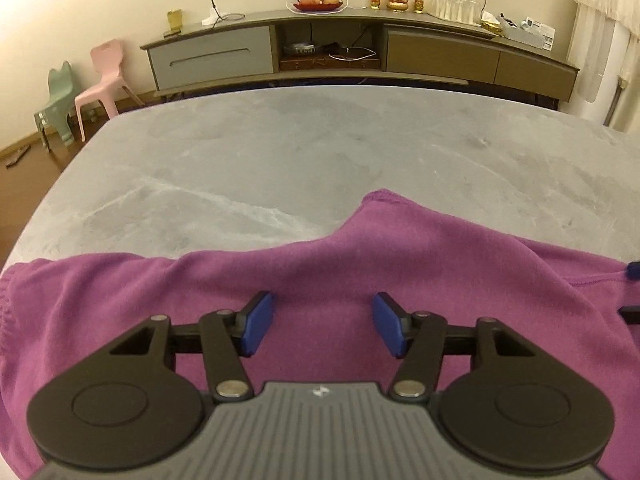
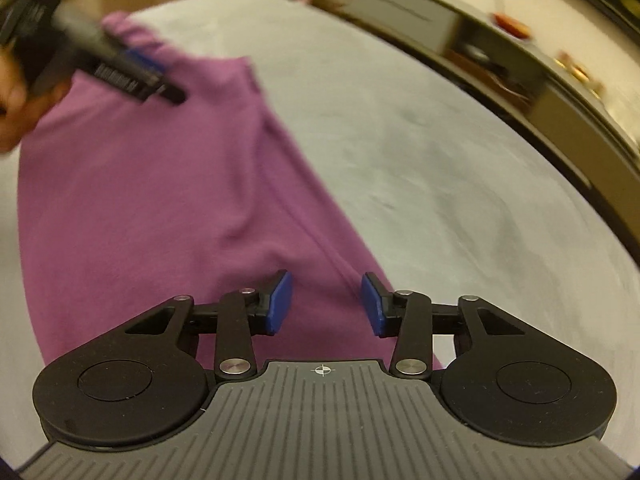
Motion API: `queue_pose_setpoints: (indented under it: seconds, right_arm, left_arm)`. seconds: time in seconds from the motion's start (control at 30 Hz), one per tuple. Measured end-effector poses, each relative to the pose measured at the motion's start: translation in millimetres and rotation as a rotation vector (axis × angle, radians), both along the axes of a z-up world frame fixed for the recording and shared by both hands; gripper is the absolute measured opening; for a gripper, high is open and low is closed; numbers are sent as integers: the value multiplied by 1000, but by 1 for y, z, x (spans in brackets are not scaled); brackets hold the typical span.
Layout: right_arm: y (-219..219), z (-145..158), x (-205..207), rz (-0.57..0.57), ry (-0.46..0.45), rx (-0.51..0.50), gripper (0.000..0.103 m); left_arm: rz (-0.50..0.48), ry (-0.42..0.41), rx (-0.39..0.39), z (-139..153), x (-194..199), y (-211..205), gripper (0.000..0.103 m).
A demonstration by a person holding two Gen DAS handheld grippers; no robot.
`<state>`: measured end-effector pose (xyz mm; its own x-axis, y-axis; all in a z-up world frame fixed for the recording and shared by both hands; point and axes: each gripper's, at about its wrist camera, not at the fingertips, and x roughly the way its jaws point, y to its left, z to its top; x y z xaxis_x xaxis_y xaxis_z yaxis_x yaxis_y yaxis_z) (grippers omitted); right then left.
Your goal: Fold clothes
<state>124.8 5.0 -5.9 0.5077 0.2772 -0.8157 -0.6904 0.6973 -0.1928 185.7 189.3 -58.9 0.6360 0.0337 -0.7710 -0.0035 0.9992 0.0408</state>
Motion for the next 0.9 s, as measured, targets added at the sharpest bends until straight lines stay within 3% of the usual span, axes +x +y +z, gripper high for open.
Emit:
queue_pose_setpoints:
  seconds: [0.07,0.17,0.27,0.3,0.37,0.43,0.63,0.8,0.9]
  right_arm:
    - [10,-3,10,47,0,-27,39]
    - [16,-4,28,88,79,-27,37]
    - [12,-5,33,75,99,-24,21]
    - [10,-5,33,65,93,-25,21]
    - [6,-5,33,43,81,-25,5]
    - [2,-6,33,22,69,-26,0]
    - [-10,-8,31,-42,34,-29,0]
    - [-15,-10,31,-90,15,-24,0]
    - [-16,11,25,-124,-20,61,1]
  left_arm:
    - [-7,-2,1,0,-1,2,58]
    - [-16,-4,7,0,-1,1,58]
    - [-22,-6,6,1,-2,1,58]
    - [-22,-7,6,2,-2,1,58]
    - [-22,-8,7,2,-2,2,60]
    - [-7,-9,-2,2,-2,4,60]
    - [117,-18,24,2,2,23,60]
    - [119,-27,63,5,1,16,56]
    - [50,-51,1,14,-4,3,55]
